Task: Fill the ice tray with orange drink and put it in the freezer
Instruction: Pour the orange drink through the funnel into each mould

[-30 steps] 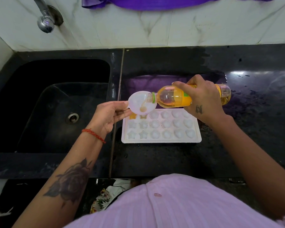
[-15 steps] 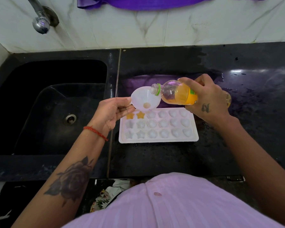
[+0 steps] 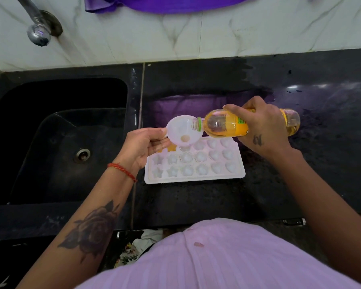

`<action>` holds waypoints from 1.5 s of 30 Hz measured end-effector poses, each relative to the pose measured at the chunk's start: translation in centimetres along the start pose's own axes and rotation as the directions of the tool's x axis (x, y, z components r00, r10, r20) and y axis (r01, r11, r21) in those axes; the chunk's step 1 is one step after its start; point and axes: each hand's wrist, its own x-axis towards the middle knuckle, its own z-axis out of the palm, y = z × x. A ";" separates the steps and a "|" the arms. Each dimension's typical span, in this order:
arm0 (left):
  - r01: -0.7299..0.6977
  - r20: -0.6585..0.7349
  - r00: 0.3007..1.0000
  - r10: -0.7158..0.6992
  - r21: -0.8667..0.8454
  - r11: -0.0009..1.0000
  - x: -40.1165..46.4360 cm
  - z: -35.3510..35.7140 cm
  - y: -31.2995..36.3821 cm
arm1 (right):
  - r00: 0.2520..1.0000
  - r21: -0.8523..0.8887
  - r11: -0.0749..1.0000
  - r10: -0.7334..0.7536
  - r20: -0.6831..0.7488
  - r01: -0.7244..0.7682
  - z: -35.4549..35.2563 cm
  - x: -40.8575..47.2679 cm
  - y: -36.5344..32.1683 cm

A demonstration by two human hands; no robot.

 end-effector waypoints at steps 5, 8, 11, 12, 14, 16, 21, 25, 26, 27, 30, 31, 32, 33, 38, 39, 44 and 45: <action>-0.002 0.009 1.000 0.002 -0.001 1.000 0.0 -0.1 -0.1 | 1.000 -0.023 1.000 -0.008 0.016 0.008 0.0 0.1 0.0; -0.001 0.006 1.000 0.001 0.002 1.000 0.0 -0.1 0.0 | 1.000 -0.013 1.000 -0.003 0.016 0.003 0.0 0.1 0.0; -0.003 -0.001 1.000 0.003 0.004 1.000 0.0 -0.1 0.1 | 1.000 0.016 1.000 0.003 0.013 -0.003 0.0 0.0 -0.1; -0.005 -0.003 1.000 0.005 0.008 1.000 0.0 -0.1 0.1 | 1.000 0.028 1.000 0.006 0.011 -0.006 0.0 0.0 -0.2; -0.008 -0.005 1.000 0.008 0.013 1.000 -0.1 -0.1 0.2 | 1.000 0.052 0.998 0.018 0.010 -0.018 0.0 -0.1 -0.1; -0.011 -0.001 1.000 0.011 0.010 1.000 0.0 0.0 0.3 | 0.999 0.083 0.996 0.037 0.005 -0.038 -0.1 -0.2 -0.1; -0.026 0.027 0.999 0.026 -0.010 1.000 0.1 0.7 0.4 | 0.995 0.138 0.986 0.095 0.006 -0.094 -0.7 -0.7 0.4; -0.019 0.065 0.998 0.020 -0.017 1.000 0.2 1.7 0.1 | 0.993 0.104 0.988 0.114 -0.001 -0.113 -1.2 -1.4 0.9; -0.018 0.068 0.998 0.019 -0.012 1.000 0.2 2.0 -0.1 | 0.994 0.087 0.990 0.113 -0.003 -0.112 -1.3 -1.5 1.1; -0.014 0.069 0.998 0.015 -0.007 1.000 0.2 2.2 -0.2 | 0.994 0.070 0.992 0.109 -0.005 -0.109 -1.4 -1.7 1.2; -0.007 0.073 0.997 0.006 0.002 1.000 0.1 2.7 -0.5 | 0.995 0.041 0.994 0.098 -0.003 -0.098 -1.5 -2.1 1.5; -0.007 0.074 0.997 0.007 0.006 1.000 0.1 2.9 -0.6 | 0.995 0.033 0.995 0.095 -0.002 -0.095 -1.5 -2.1 1.6; -0.008 0.073 0.997 0.007 0.012 1.000 0.1 3.0 -0.7 | 0.996 0.023 0.996 0.091 -0.001 -0.091 -1.5 -2.2 1.7; -0.009 0.071 0.997 0.007 0.017 1.000 0.0 3.1 -0.7 | 0.996 0.013 0.996 0.090 0.003 -0.090 -1.5 -2.3 1.8; -0.009 0.061 0.998 0.007 0.035 0.999 0.0 3.4 -0.8 | 0.997 -0.021 0.996 0.083 0.000 -0.083 -1.6 -2.5 2.2; -0.008 0.060 0.998 0.006 0.035 0.999 -0.1 3.4 -0.8 | 0.997 -0.026 0.996 0.082 0.005 -0.082 -1.6 -2.5 2.2; -0.007 0.053 0.999 0.005 0.034 0.999 -0.2 3.5 -0.8 | 0.997 -0.045 0.996 0.075 0.014 -0.075 -1.4 -2.4 2.3; -0.007 0.052 0.999 0.005 0.034 0.999 -0.2 3.5 -0.8 | 0.997 -0.048 0.996 0.075 0.015 -0.074 -1.4 -2.4 2.3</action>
